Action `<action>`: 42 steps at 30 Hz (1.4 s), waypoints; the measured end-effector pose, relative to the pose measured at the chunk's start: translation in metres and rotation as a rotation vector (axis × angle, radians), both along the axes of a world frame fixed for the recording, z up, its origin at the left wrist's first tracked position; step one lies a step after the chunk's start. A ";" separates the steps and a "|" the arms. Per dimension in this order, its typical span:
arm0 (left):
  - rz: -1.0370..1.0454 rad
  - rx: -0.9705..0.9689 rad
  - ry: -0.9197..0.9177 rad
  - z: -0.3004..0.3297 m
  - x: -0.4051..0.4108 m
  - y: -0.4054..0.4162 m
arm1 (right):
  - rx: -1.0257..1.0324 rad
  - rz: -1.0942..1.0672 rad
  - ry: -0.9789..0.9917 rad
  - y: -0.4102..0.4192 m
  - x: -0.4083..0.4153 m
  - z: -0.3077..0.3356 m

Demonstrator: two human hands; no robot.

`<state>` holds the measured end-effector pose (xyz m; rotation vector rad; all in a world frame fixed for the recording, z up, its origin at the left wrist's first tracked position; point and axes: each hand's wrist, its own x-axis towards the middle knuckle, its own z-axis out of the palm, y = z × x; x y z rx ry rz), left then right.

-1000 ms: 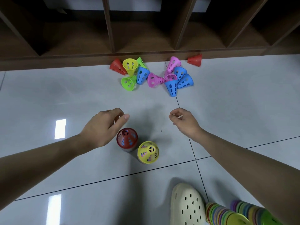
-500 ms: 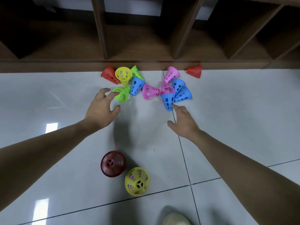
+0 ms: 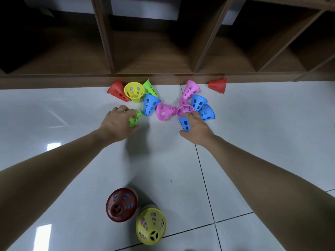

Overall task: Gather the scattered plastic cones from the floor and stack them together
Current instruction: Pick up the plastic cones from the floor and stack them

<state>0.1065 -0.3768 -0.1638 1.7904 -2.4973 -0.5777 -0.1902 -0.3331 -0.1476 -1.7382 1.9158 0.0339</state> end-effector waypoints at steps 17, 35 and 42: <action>-0.029 -0.100 -0.179 0.015 0.038 0.047 | 0.209 -0.215 -0.314 0.052 0.016 -0.002; -0.140 0.053 0.673 0.114 0.067 0.206 | 0.124 -0.226 -1.048 0.147 0.060 0.109; -0.256 0.214 0.498 0.091 0.085 0.225 | 0.171 0.150 -0.836 0.172 0.099 0.134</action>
